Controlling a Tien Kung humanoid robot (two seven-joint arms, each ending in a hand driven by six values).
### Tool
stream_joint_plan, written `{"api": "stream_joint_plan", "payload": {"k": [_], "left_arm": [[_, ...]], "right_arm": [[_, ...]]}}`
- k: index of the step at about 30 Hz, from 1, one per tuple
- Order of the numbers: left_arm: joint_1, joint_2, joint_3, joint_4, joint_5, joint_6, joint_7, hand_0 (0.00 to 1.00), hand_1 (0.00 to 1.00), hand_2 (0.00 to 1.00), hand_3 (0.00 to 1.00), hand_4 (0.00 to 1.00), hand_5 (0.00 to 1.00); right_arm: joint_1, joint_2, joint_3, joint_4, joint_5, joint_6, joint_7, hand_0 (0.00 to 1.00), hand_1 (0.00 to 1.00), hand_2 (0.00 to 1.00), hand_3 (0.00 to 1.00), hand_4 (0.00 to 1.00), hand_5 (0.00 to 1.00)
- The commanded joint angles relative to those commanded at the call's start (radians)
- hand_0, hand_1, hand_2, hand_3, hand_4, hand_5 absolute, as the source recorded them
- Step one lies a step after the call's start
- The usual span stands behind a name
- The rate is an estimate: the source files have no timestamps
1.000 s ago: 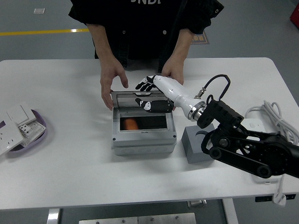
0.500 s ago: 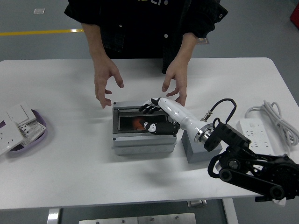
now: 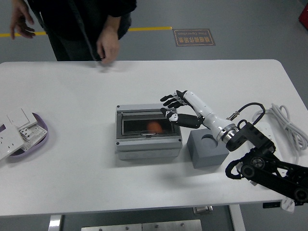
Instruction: Pick up the cylinder from the cube,place it in the box,flap close box
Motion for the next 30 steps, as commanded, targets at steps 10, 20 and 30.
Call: {"api": "stream_joint_plan", "payload": {"k": [10, 20, 30], "left_arm": [[0.022, 0.001, -0.008, 0.001, 0.0, 0.002, -0.001, 0.596, 0.623, 0.615, 0.633, 0.678, 0.21], [0.037, 0.012, -0.009, 0.0, 0.005, 0.003, -0.005, 0.596, 0.622, 0.616, 0.633, 0.678, 0.21], [0.038, 0.02, -0.025, -0.002, 0.018, -0.003, -0.011, 0.596, 0.623, 0.615, 0.633, 0.679, 0.209]], "right_arm": [[-0.209, 0.015, 0.332, -0.039, 0.088, -0.018, 0.122, 0.668, 0.623, 0.633, 0.648, 0.599, 0.35], [-0.322, 0.089, 0.617, -0.155, 0.262, -0.02, 0.253, 0.641, 0.612, 0.621, 0.642, 0.591, 0.332], [-0.373, 0.104, 0.769, -0.168, 0.302, -0.028, 0.288, 0.635, 0.611, 0.617, 0.64, 0.589, 0.324]]}}
